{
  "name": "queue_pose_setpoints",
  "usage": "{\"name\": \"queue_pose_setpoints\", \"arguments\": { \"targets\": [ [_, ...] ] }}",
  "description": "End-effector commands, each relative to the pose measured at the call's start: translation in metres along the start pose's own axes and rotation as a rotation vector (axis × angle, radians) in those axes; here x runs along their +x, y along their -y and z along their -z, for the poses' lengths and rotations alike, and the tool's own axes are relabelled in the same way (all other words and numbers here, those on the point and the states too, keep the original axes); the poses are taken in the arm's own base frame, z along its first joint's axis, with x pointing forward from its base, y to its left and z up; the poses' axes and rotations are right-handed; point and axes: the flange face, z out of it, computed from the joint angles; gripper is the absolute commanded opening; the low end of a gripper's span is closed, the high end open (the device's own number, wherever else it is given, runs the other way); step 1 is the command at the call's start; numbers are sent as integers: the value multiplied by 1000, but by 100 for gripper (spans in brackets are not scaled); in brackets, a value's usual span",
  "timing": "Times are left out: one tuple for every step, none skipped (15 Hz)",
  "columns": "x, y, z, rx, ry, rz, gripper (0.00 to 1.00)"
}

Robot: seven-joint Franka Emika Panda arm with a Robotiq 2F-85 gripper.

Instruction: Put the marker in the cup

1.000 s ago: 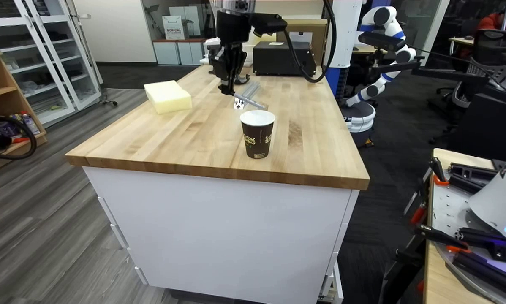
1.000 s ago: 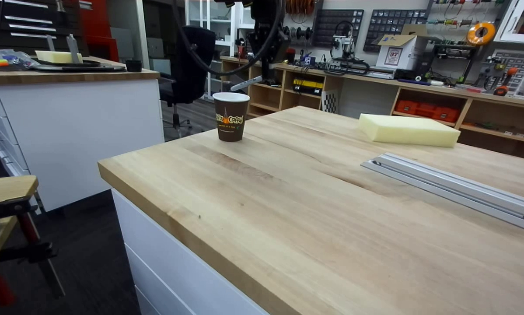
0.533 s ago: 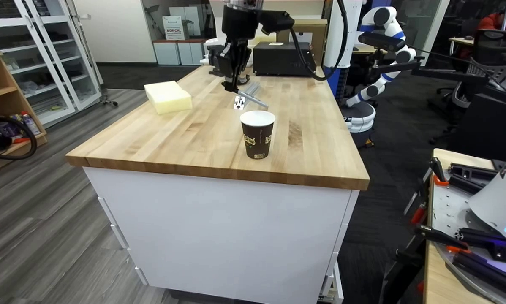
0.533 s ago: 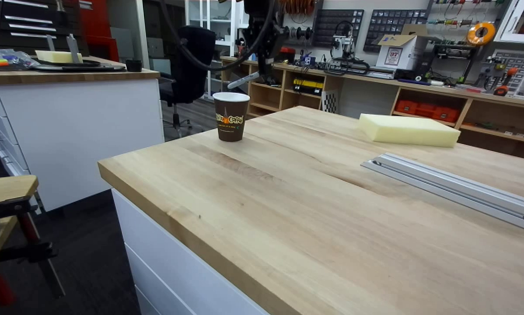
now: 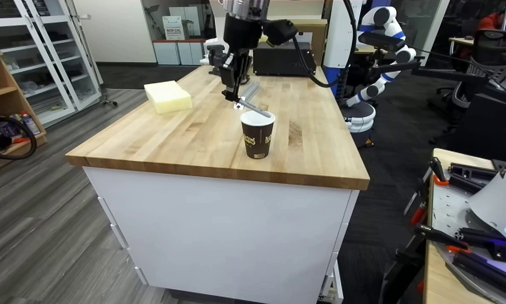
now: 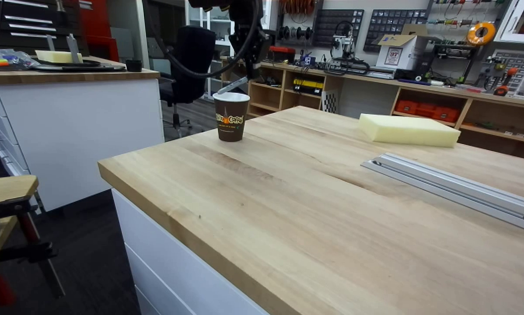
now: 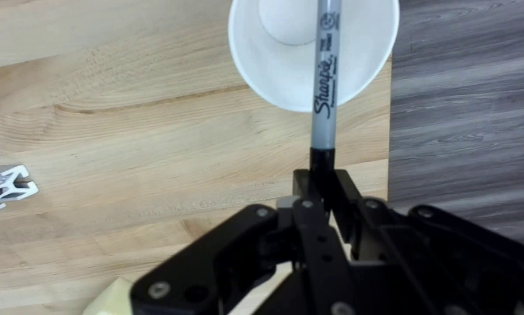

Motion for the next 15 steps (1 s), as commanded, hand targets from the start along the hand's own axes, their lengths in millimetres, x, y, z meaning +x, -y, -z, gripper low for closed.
{"name": "queue_pose_setpoints", "arguments": {
  "targets": [
    [-16, 10, 8, -20, -56, 0, 6],
    [-18, 12, 8, -23, -65, 3, 6],
    [-19, 13, 7, -24, -72, 4, 6],
    [-20, 13, 6, -25, -79, 5, 6],
    [-21, 13, 5, -27, -83, 6, 6],
    [-22, 12, 5, -28, -87, 7, 6],
    [-22, 12, 4, -30, -90, 7, 11],
    [-24, 11, 4, -29, -93, 9, 39],
    [-24, 10, 6, -29, -96, 8, 40],
    [-25, 10, 7, -29, -102, 6, 44],
    [-25, 9, 9, -28, -108, 4, 51],
    [-25, 10, 13, -25, -120, -2, 57],
    [-25, 10, 16, -23, -130, -6, 65],
    [-26, 10, 22, -17, -134, -16, 70],
    [-28, 10, 27, -15, -117, -27, 77]
  ]
}}
